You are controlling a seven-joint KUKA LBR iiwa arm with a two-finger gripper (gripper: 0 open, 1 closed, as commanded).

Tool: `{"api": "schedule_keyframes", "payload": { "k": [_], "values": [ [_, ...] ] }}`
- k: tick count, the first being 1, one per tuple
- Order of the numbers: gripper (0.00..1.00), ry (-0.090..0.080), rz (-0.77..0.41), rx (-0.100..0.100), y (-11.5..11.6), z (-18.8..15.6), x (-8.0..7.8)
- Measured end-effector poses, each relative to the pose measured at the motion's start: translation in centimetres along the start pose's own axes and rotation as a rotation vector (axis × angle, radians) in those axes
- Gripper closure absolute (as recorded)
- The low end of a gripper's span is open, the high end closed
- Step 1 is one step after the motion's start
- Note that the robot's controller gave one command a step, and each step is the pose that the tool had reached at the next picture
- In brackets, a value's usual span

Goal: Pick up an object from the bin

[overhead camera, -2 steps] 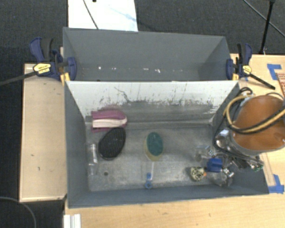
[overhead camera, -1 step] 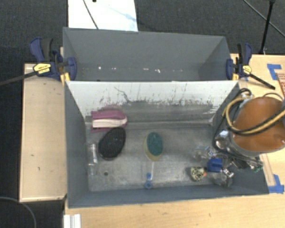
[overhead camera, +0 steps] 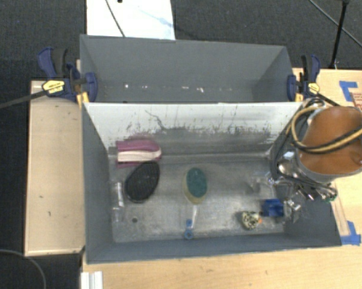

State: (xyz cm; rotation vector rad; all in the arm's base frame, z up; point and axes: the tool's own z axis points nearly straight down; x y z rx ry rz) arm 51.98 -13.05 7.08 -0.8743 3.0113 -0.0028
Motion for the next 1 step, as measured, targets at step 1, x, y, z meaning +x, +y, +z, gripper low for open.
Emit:
{"api": "schedule_keyframes", "payload": {
  "k": [1],
  "values": [
    [1.00, 0.002, 0.002, -0.003, 0.17, 0.02, 0.09]
  ]
}}
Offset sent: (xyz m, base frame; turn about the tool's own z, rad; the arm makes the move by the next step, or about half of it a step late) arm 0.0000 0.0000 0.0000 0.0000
